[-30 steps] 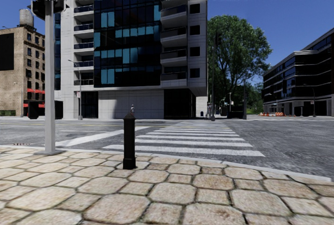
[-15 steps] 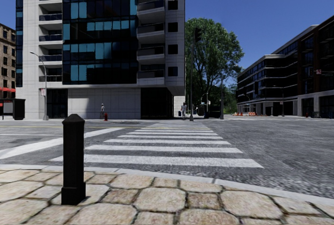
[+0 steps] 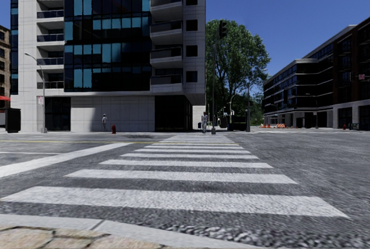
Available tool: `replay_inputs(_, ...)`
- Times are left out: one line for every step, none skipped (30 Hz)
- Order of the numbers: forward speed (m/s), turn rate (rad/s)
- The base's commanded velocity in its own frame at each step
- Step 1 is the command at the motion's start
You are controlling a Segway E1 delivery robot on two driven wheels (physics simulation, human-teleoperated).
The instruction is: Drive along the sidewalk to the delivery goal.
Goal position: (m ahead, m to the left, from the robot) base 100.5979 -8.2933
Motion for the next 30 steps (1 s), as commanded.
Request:
replay_inputs(1.83, 0.00)
replay_inputs(1.83, 0.00)
replay_inputs(1.83, 0.00)
replay_inputs(1.82, 0.00)
replay_inputs(1.82, 0.13)
replay_inputs(1.82, 0.13)
replay_inputs(1.82, 0.27)
replay_inputs(1.82, 0.33)
replay_inputs(1.82, 0.35)
replay_inputs(1.82, 0.35)
replay_inputs(1.82, 0.35)
replay_inputs(1.84, 0.35)
replay_inputs(1.91, 0.35)
replay_inputs(1.91, 0.35)
replay_inputs(2.00, 0.35)
replay_inputs(2.00, 0.35)
replay_inputs(2.00, 0.35)
replay_inputs(2.00, 0.35)
replay_inputs(2.00, 0.35)
replay_inputs(2.00, 0.25)
replay_inputs(2.00, 0.14)
replay_inputs(2.00, 0.14)
replay_inputs(2.00, 0.10)
replay_inputs(2.00, 0.08)
replay_inputs(2.00, 0.07)
replay_inputs(2.00, 0.07)
replay_inputs(2.00, 0.06)
replay_inputs(2.00, 0.04)
replay_inputs(2.00, 0.00)
replay_inputs(2.00, 0.00)
